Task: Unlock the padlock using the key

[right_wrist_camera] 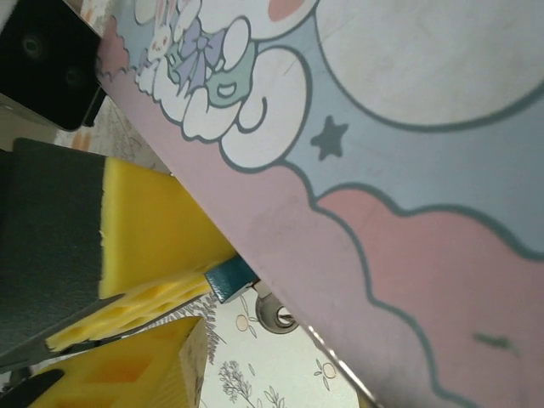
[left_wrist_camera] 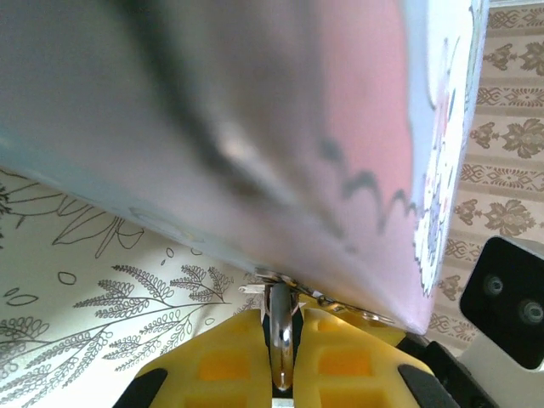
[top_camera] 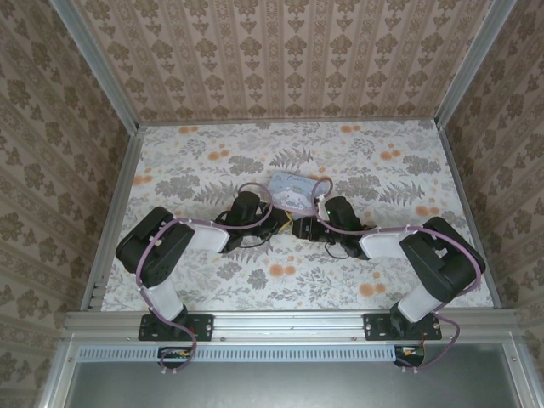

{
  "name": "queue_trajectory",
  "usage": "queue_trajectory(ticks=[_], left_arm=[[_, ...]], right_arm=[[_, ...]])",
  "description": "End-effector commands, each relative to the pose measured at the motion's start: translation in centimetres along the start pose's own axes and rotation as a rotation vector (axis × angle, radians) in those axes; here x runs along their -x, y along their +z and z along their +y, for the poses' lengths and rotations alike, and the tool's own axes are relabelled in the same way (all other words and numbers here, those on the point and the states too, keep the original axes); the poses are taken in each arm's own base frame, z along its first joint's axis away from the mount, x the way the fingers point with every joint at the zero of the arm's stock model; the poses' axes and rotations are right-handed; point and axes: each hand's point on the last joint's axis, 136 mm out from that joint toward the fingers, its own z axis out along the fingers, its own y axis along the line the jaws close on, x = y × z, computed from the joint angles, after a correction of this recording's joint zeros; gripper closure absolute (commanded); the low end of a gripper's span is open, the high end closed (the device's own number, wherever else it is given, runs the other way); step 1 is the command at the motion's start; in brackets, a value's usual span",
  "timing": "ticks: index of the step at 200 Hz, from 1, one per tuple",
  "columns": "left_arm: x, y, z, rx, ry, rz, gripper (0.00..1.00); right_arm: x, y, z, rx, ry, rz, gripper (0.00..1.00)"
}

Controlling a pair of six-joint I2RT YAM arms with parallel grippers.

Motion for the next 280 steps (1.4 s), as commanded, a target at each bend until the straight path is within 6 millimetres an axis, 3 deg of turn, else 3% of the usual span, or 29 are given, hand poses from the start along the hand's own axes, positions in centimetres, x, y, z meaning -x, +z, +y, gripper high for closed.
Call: queue_trajectory(ticks=[1,63,107,138,204,227,280], left_arm=[[-2.9,-0.8,1.7,0.069,0.038,0.122,0.98],[-3.2,-1.9,1.8,0.102,0.102,0.119,0.68],[-3.0,-2.4,1.0,0.09,0.122,0.115,0.56],[-1.9,-3.4,-0.1,0.092,0.161,0.082,0.46],[3.8,-7.4,-3.0,0.148,0.289,-0.043,0.21],[5.7,-8.1,-4.0,0.155,0.315,-0.062,0.17],[9.3,-8.4,-4.1,0.201,0.353,-0.078,0.15]], right_arm=[[4.9,-1.2,-0.1,-0.015,0.003,-0.178,0.49],[7.2,-0.9,-1.3,-0.014,0.075,-0.244,0.49],[9.1,-0.2,-1.5,0.005,0.091,-0.257,0.49],[10.4,0.2,-1.6,0.034,0.086,-0.258,0.49],[6.6,-0.5,-2.0,0.071,-0.001,-0.187,0.52],[5.5,0.0,-2.4,0.079,-0.036,-0.145,0.53],[4.5,1.7,-3.4,0.079,-0.052,-0.093,0.56]])
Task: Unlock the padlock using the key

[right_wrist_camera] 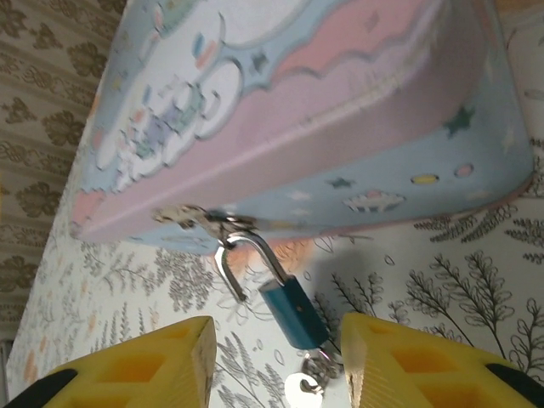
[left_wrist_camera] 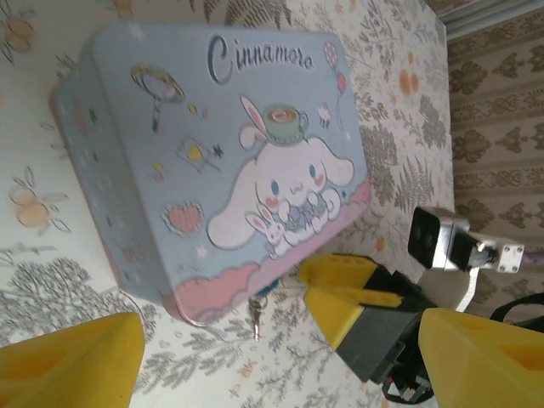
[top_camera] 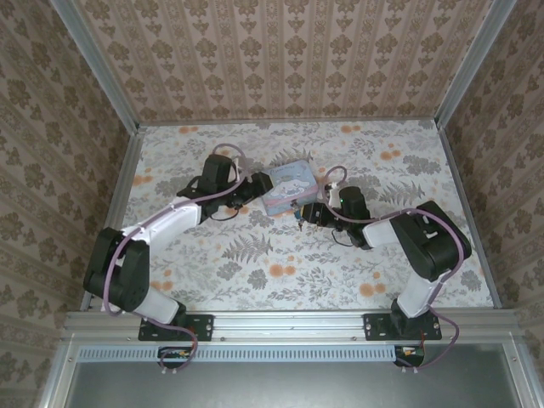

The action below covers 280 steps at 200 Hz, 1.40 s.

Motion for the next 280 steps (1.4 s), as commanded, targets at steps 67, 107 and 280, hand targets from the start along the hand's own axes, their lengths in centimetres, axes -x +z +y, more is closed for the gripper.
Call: queue_trajectory(ticks=[67,107,280], left_arm=[[1.7,1.9,2.9,0.108,0.065,0.08,0.14],[1.8,2.7,3.4,0.113,0.055,0.094,0.14],[0.5,3.9,5.0,0.202,0.136,0.14,0.13]], right_arm=[[-0.6,1.7,0.0,0.049,-0.036,0.043,0.59],[-0.9,2.2,0.1,0.043,-0.045,0.067,0.62],[-0.6,2.7,0.5,0.043,0.031,0.02,0.94]])
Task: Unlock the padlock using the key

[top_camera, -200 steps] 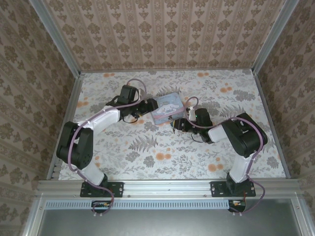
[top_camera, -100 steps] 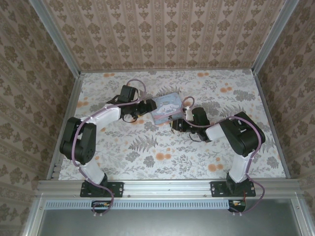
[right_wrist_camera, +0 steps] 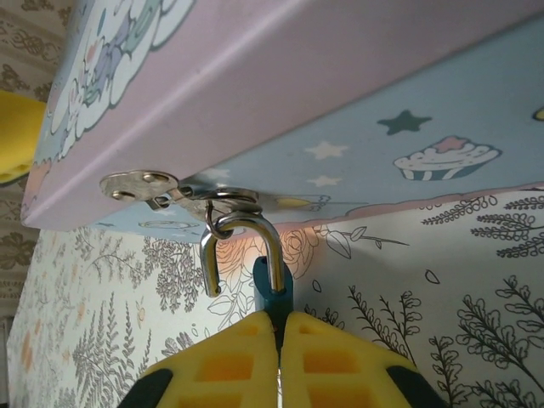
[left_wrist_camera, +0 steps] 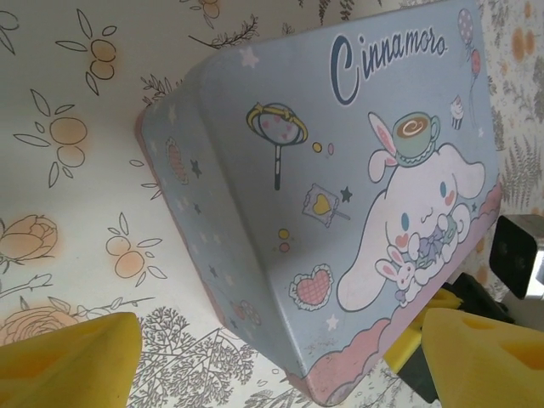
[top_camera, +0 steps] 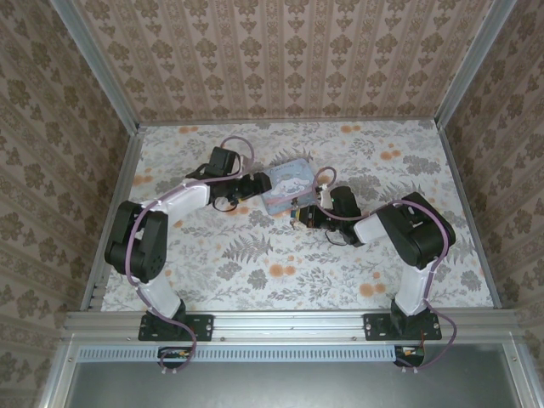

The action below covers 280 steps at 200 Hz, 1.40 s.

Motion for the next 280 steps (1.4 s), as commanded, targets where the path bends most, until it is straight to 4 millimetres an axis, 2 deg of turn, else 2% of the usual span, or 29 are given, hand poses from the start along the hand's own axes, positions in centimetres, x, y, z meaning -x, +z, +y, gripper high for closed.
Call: queue_trajectory(ticks=[1,34,107,207,280], left_arm=[[-0.7,0.5,0.1,0.057,0.07,0.028,0.13],[-1.4,1.0,0.6,0.164,0.157,0.036,0.13],[-2.7,2.5,2.9,0.303,0.205,0.058,0.13],[-3.8,3.3,4.1,0.334,0.197,0.081,0.12],[-4.4,3.7,4.7,0.349,0.197,0.1,0.12]], right_arm=[[0.6,0.1,0.2,0.013,0.026,-0.041,0.94],[1.1,-0.2,0.5,0.021,0.069,-0.074,1.0],[2.0,-0.9,0.4,0.027,0.198,-0.149,1.0],[2.9,-0.8,-1.0,0.061,0.457,-0.273,1.0],[4.0,-1.7,-2.0,0.032,0.503,-0.363,1.0]])
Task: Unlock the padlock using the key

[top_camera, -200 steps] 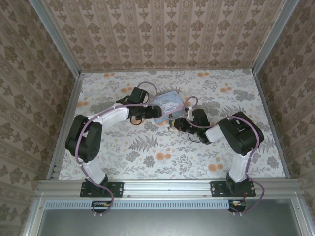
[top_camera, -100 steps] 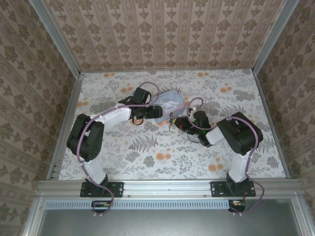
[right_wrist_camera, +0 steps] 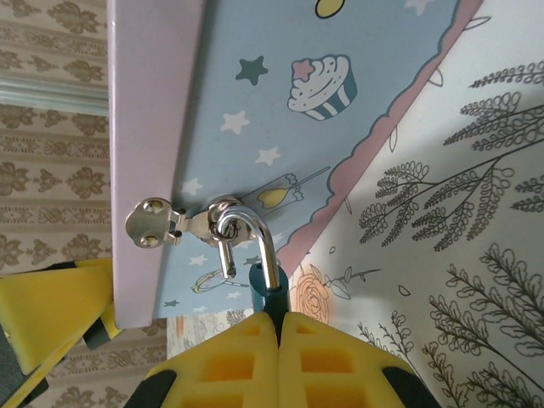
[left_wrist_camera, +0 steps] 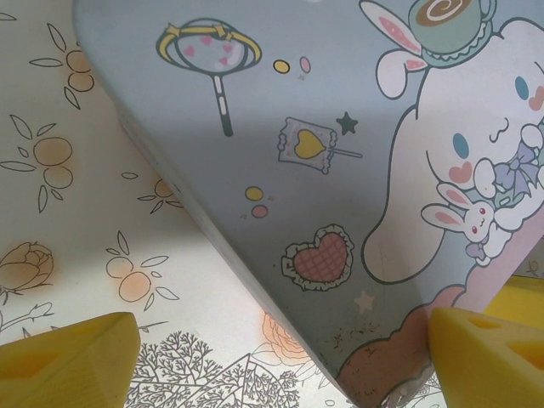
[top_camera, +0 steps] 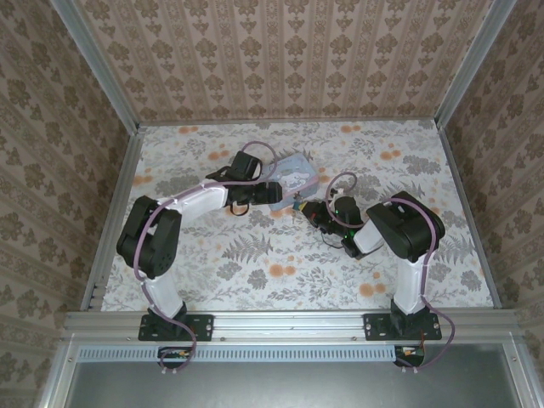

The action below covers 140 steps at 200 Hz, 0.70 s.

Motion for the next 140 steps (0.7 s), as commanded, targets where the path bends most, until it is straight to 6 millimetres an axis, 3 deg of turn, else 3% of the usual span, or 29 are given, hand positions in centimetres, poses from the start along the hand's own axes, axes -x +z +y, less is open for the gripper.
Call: queue_trajectory(ticks=[1,71,114,140], left_arm=[[-4.1,1.7,3.6,0.139,0.001,0.133,0.12],[-4.7,2.1,3.9,0.146,-0.002,0.151,0.12],[-4.8,2.2,4.1,0.145,-0.01,0.156,0.12],[-5.0,2.4,4.0,0.137,-0.012,0.163,0.12]], right_arm=[[2.2,-0.4,-0.2,-0.012,0.027,-0.113,1.0],[4.9,0.5,0.6,-0.005,0.067,-0.181,1.0],[3.8,0.0,0.0,-0.012,0.036,-0.145,1.0],[2.2,-0.7,-0.6,-0.022,-0.01,-0.095,0.75]])
